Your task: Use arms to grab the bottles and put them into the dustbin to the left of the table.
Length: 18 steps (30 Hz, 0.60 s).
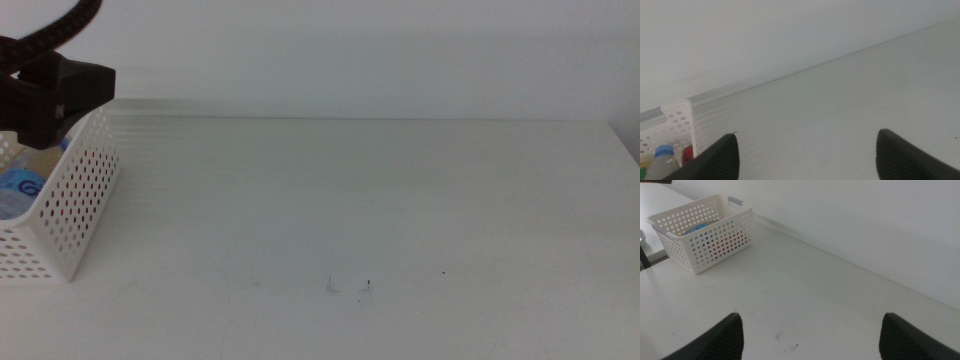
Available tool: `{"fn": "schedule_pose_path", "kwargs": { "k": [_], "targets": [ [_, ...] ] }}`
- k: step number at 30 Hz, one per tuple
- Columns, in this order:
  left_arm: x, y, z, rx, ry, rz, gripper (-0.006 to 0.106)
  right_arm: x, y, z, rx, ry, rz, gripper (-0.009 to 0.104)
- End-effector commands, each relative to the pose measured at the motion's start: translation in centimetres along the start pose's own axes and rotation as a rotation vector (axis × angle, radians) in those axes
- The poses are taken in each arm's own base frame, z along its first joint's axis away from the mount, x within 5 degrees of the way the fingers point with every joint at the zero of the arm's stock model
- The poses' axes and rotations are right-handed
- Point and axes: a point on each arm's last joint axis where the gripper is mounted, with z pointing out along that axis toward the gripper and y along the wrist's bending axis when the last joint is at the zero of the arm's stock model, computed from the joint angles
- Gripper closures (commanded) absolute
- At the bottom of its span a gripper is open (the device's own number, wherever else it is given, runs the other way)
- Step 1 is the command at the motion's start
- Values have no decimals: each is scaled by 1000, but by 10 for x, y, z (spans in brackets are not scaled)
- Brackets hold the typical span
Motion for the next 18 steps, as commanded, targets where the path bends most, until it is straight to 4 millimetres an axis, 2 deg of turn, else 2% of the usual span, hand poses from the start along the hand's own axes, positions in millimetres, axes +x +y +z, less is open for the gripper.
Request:
{"fn": "schedule_pose_path", "kwargs": {
  "k": [1,2,5,8,11,14,18],
  "targets": [
    [-1,-1,0,3,-16,-4,7,-2,0,-1,0,-11,-5,11],
    [-1,-1,0,3,-16,-4,7,-2,0,-1,0,-11,-5,11],
    [1,-1,1,3,-9,-4,7,17,-5,18,55,-58,-53,11],
    [10,-1,2,-9,-7,-1,7,42,-6,38,70,-29,-80,11],
    [24,0,-6,-75,-149,-1,7,71,-8,52,91,31,-72,11],
    [57,-1,-9,-140,-256,-4,7,100,-16,60,183,53,-41,11],
    [124,-9,-15,-183,-245,56,7,146,-28,60,358,19,7,11]
  ]
}}
